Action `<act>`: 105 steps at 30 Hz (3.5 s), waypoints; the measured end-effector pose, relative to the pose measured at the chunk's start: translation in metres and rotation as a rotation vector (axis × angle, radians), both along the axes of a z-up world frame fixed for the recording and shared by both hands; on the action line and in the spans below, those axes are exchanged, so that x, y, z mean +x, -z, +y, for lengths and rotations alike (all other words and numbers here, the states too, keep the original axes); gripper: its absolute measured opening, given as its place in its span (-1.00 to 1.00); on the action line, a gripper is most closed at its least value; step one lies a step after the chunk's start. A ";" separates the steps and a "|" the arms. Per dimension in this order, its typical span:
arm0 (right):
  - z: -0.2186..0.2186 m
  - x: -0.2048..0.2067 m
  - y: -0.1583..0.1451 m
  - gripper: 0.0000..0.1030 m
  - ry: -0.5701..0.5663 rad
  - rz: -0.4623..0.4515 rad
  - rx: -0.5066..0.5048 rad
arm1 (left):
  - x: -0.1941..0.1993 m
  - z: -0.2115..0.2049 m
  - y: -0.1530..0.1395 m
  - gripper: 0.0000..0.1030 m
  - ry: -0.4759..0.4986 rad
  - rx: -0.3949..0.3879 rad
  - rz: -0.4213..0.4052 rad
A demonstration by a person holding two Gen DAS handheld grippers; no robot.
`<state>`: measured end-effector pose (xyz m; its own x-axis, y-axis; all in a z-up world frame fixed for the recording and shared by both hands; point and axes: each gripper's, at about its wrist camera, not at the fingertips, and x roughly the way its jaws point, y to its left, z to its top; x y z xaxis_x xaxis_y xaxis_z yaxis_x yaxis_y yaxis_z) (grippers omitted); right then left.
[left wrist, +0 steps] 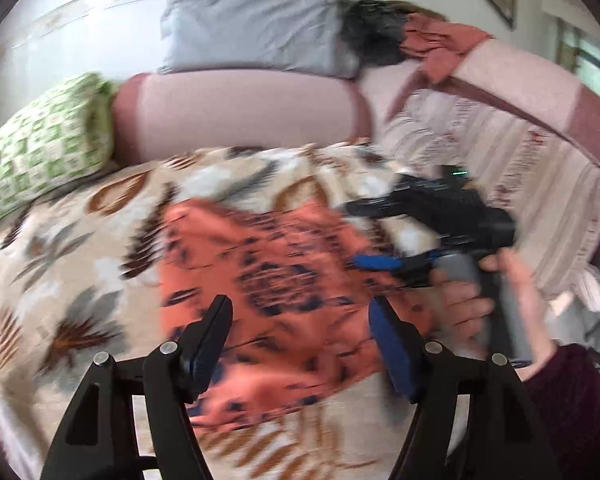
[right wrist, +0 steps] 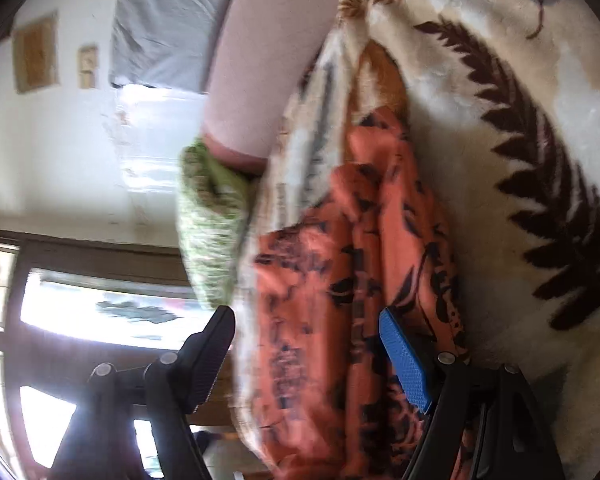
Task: Fold small clothes
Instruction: 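Lift the folded top with the left gripper while the right gripper grasps its opposite corner, then lower the folded top onto the blanket with both grippers, then open the right gripper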
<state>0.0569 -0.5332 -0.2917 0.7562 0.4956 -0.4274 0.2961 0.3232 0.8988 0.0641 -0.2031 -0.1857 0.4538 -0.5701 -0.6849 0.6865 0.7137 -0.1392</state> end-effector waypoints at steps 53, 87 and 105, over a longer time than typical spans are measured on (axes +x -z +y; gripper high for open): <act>-0.022 0.057 0.004 -0.61 -0.174 0.152 -0.395 | 0.062 -0.015 0.060 0.43 -0.143 0.244 0.132; 0.059 -0.096 -0.021 -0.60 -0.217 0.247 -0.681 | 0.044 0.014 0.082 0.66 -0.061 0.167 0.144; 0.104 -0.058 -0.043 -0.56 -0.294 0.326 -0.761 | 0.048 0.026 0.056 0.66 -0.051 0.127 0.083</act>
